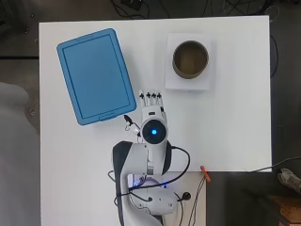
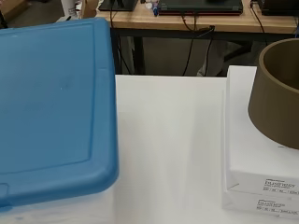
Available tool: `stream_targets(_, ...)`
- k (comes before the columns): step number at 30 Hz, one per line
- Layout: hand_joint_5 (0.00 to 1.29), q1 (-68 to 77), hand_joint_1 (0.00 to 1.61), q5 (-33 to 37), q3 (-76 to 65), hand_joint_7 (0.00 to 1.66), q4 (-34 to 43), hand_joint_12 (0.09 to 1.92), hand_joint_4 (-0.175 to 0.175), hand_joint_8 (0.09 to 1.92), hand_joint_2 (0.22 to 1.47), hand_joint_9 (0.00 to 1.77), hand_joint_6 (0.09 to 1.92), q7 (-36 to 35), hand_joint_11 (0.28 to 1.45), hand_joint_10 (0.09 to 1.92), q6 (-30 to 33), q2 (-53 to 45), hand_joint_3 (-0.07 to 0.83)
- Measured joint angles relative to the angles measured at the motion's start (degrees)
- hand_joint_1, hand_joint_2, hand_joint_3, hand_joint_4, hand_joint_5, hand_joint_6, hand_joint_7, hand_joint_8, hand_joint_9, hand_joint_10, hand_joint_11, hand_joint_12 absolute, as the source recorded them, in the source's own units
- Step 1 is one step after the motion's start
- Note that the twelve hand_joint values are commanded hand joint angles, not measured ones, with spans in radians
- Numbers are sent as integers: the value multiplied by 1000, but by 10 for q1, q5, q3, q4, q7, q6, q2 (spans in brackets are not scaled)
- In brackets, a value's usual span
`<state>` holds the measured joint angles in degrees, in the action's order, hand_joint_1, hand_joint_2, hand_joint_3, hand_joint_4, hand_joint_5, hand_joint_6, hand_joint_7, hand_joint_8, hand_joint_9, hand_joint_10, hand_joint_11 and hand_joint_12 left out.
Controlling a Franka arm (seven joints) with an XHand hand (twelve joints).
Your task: Teleoperate dual arm-hand system to remove items from a box
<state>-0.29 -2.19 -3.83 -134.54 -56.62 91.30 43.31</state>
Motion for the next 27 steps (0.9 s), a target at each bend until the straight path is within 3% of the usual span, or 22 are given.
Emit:
stream_targets(3,277,-1,101,-13,-93,359,0,87,-36,87,985,383,87,-77,429,87,12,-12,8)
stream_targets(7,309,5,129,-24,-153,360,-10,87,-26,87,986,385,87,-126,433,87,30,-22,5)
stream_targets(14,356,36,174,1,-5,389,-29,87,-11,87,997,410,87,-145,452,87,76,-62,6)
stream_targets(18,279,51,137,50,28,320,-80,87,-13,87,957,341,87,-219,436,87,155,-92,-11)
stream_targets(21,189,58,81,73,36,249,-153,87,-15,87,878,285,87,-280,429,87,256,-96,-23)
stream_targets(23,162,61,111,68,55,220,-170,87,-17,87,896,260,87,-266,423,87,277,-111,2)
stream_targets(27,142,65,148,56,99,171,-173,87,-24,87,909,214,87,-212,406,87,251,-124,8)
